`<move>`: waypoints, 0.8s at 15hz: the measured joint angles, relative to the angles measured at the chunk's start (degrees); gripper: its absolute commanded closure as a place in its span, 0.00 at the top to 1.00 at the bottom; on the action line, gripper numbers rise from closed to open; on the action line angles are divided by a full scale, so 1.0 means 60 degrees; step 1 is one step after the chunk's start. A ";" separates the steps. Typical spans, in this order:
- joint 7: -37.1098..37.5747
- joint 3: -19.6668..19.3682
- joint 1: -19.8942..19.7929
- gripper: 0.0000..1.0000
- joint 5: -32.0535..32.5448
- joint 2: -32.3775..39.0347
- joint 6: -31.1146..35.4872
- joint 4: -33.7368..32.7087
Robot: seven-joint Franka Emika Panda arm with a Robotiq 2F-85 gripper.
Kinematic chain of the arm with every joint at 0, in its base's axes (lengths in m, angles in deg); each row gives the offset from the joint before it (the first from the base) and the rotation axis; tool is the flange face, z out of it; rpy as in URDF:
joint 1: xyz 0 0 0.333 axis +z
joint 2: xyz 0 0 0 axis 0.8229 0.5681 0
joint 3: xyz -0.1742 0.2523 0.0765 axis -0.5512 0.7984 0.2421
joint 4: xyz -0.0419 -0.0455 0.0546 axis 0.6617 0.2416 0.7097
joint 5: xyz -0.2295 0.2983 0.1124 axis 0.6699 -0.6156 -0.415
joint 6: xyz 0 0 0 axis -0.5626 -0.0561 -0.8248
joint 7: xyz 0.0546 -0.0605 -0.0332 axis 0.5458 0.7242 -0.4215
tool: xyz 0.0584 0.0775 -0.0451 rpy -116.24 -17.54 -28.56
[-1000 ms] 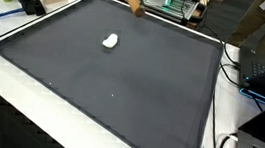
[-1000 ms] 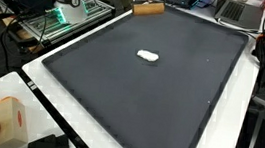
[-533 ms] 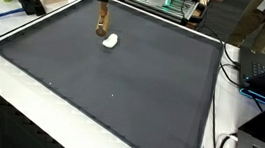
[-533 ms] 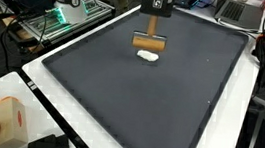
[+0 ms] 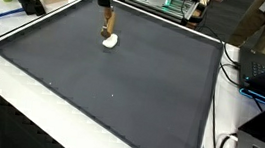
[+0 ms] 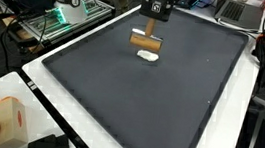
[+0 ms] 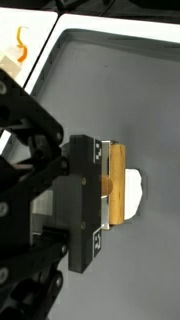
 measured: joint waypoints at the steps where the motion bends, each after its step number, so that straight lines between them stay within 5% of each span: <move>1: -0.0061 -0.0051 0.0040 0.22 -0.0293 0.0018 0.0000 0.0049; 4: -0.0444 -0.0275 0.0044 0.22 -0.1648 -0.0042 0.0060 0.0352; 5: -0.0551 -0.0406 0.0028 0.47 -0.2028 -0.0139 0.0239 0.0534; 8: -0.0561 -0.0724 -0.0016 0.47 -0.2127 -0.0564 0.0994 0.1143; 9: -0.0560 -0.0748 -0.0021 0.22 -0.2127 -0.0665 0.1036 0.1244; 12: -0.0551 -0.0749 -0.0003 0.22 -0.2120 -0.0718 0.1045 0.1302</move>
